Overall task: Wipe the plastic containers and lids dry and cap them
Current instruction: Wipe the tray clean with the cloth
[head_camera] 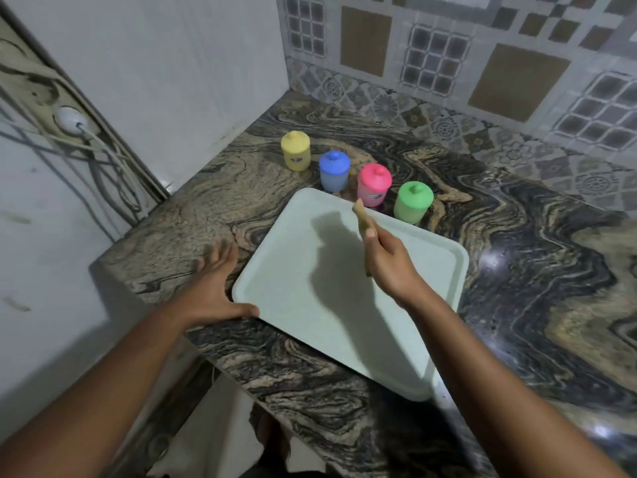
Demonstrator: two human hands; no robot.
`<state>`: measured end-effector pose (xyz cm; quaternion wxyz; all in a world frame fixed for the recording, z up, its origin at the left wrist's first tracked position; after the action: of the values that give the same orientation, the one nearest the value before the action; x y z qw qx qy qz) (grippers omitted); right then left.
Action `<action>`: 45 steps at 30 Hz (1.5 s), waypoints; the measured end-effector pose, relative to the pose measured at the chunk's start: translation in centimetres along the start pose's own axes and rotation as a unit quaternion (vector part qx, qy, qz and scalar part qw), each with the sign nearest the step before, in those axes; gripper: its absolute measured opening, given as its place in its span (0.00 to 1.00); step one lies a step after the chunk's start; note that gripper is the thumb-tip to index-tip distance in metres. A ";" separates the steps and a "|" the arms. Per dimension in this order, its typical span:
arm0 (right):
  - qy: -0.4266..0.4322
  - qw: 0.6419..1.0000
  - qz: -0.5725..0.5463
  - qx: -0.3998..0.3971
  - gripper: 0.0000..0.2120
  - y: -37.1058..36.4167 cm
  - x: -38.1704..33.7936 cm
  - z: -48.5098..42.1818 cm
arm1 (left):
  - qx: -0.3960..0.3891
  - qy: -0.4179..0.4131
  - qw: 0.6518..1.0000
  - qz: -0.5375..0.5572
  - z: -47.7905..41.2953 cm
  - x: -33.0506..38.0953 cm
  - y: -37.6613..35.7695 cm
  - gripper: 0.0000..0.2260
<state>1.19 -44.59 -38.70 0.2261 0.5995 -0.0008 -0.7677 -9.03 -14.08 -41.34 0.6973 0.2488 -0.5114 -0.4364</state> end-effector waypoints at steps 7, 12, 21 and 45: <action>0.016 0.968 0.250 0.021 0.24 -7.4 -2.4 -8.6 | -0.073 -0.101 0.990 -0.060 -1.4 -1.0 -0.3 0.61; 0.054 0.905 0.422 -0.025 0.24 -11.4 -1.3 -8.8 | -0.073 -0.096 0.988 -0.094 -1.3 -1.6 -0.3 0.57; 0.121 0.846 0.503 -0.127 0.27 -14.4 -0.7 -4.9 | -0.048 -0.093 0.986 -0.130 -0.8 -1.3 -0.2 0.55; 0.176 0.845 0.426 -0.271 0.24 -9.6 2.0 7.1 | -0.106 -0.074 0.967 -0.220 -0.2 -0.1 0.3 0.53</action>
<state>-9.04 -38.59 -41.16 0.6807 0.5802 -0.0081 -0.4470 -8.73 -13.86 -41.18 0.5667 0.2469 -0.4451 -0.6479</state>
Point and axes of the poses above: each hand's wrist, its own z-axis away from the middle knuckle, its own y-axis out of the back of the hand, x = y × z, the point moved 3 cm from there along -z, towards the middle knuckle, and after that the axes turned 10 degrees about -y, right-handed, at the moved point
